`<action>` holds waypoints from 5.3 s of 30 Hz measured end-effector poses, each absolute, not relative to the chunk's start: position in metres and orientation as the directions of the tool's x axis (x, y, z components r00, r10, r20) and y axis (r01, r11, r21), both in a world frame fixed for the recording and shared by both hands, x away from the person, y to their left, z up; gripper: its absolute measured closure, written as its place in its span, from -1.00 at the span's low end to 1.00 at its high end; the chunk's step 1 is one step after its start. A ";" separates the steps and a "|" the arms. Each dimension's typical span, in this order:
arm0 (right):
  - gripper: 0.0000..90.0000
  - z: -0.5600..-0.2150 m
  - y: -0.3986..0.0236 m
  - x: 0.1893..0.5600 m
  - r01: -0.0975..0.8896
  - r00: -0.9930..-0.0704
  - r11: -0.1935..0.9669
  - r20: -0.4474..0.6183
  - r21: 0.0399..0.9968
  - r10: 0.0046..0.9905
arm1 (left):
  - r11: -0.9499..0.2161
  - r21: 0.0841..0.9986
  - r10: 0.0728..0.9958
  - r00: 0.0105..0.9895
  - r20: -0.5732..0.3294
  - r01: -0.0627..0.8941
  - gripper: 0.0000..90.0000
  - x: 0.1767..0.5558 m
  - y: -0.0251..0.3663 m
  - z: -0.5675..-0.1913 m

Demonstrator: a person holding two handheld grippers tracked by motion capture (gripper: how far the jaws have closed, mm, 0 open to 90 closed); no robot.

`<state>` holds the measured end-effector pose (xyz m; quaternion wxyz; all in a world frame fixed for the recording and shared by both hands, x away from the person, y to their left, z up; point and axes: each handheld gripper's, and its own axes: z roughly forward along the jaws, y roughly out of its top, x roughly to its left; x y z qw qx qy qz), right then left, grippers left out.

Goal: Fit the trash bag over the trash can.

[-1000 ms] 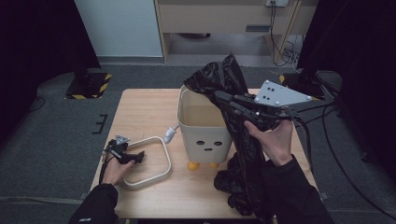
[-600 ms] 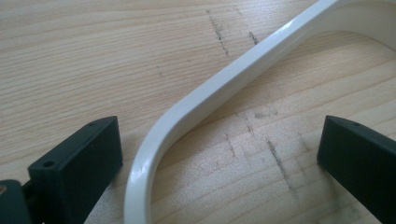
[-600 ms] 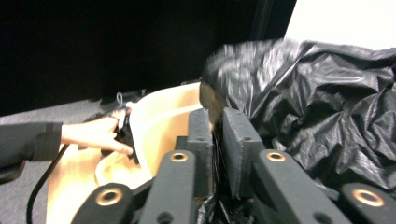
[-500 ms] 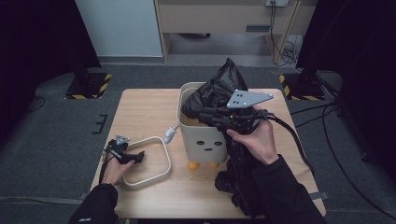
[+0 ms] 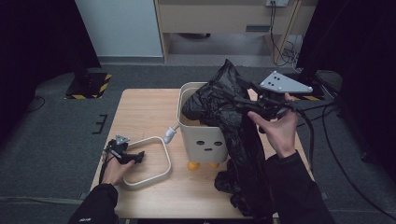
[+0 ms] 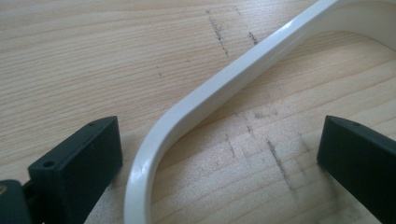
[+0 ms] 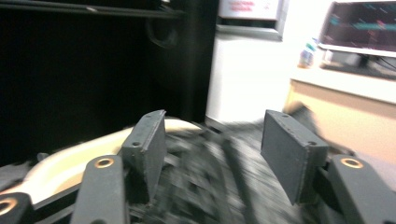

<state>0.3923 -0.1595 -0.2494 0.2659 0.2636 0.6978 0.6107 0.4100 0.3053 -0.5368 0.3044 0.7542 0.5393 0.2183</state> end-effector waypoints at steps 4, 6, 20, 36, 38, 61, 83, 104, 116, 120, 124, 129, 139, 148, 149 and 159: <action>-0.19 -0.266 -0.179 0.405 0.110 -0.669 0.102 -0.002 0.989 0.743 | -0.233 0.695 0.946 0.323 0.001 0.681 -1.00 0.410 0.305 -0.537; -0.20 -0.277 -0.185 0.409 0.138 -0.655 0.105 0.011 0.985 0.755 | -0.233 0.695 0.946 0.323 0.001 0.681 -1.00 0.410 0.305 -0.537; 0.13 -0.299 -0.172 0.416 0.196 -0.683 0.168 0.012 0.966 0.730 | -0.234 0.695 0.946 0.324 0.001 0.680 -1.00 0.410 0.305 -0.537; 1.00 -0.276 -0.170 0.407 0.090 -0.677 0.163 -0.060 0.983 0.733 | -0.234 0.695 0.946 0.324 0.002 0.680 -1.00 0.410 0.305 -0.537; 1.00 -0.268 -0.165 0.406 0.074 -0.687 0.167 -0.072 0.983 0.723 | -0.234 0.695 0.946 0.324 0.001 0.680 -1.00 0.410 0.305 -0.537; 0.08 -0.267 -0.132 0.412 0.133 -0.786 0.330 -0.104 0.935 0.609 | -0.235 0.694 0.946 0.325 0.002 0.680 -1.00 0.410 0.305 -0.537; -0.26 -0.311 -0.196 0.371 0.171 -0.773 0.027 0.118 0.985 0.623 | -0.232 0.695 0.947 0.321 0.002 0.680 -1.00 0.410 0.304 -0.537; 0.99 -0.270 -0.179 0.382 0.068 -0.754 0.087 -0.006 0.994 0.657 | -0.232 0.695 0.947 0.321 0.002 0.681 -1.00 0.410 0.304 -0.537; 0.94 -0.272 -0.140 0.402 0.171 -0.833 0.299 -0.024 0.939 0.552 | -0.232 0.695 0.947 0.321 0.001 0.681 -1.00 0.410 0.304 -0.537; 0.74 -0.271 -0.139 0.406 0.197 -0.832 0.312 -0.010 0.929 0.554 | -0.233 0.695 0.947 0.322 0.001 0.680 -1.00 0.410 0.304 -0.537; 0.35 -0.272 -0.138 0.409 0.216 -0.822 0.295 0.011 0.931 0.569 | -0.233 0.695 0.947 0.322 0.001 0.680 -1.00 0.410 0.304 -0.537; 0.00 -0.264 -0.146 0.406 0.185 -0.823 0.186 0.048 0.965 0.567 | -0.232 0.695 0.947 0.322 0.001 0.680 -1.00 0.410 0.304 -0.537; -0.35 -0.234 -0.135 0.419 0.158 -0.780 0.039 0.101 0.987 0.617 | -0.234 0.694 0.946 0.323 0.002 0.680 -1.00 0.411 0.304 -0.537; -0.40 -0.227 -0.105 0.440 0.165 -0.751 0.068 0.081 0.984 0.655 | -0.234 0.695 0.946 0.325 0.001 0.680 -1.00 0.411 0.304 -0.537; -0.40 -0.230 -0.100 0.442 0.175 -0.752 0.080 0.080 0.981 0.654 | -0.235 0.695 0.946 0.325 0.001 0.680 -1.00 0.411 0.304 -0.537; -0.25 -0.267 -0.064 0.449 0.297 -0.787 0.330 0.034 0.896 0.615 | -0.235 0.695 0.945 0.326 0.001 0.680 -1.00 0.411 0.304 -0.537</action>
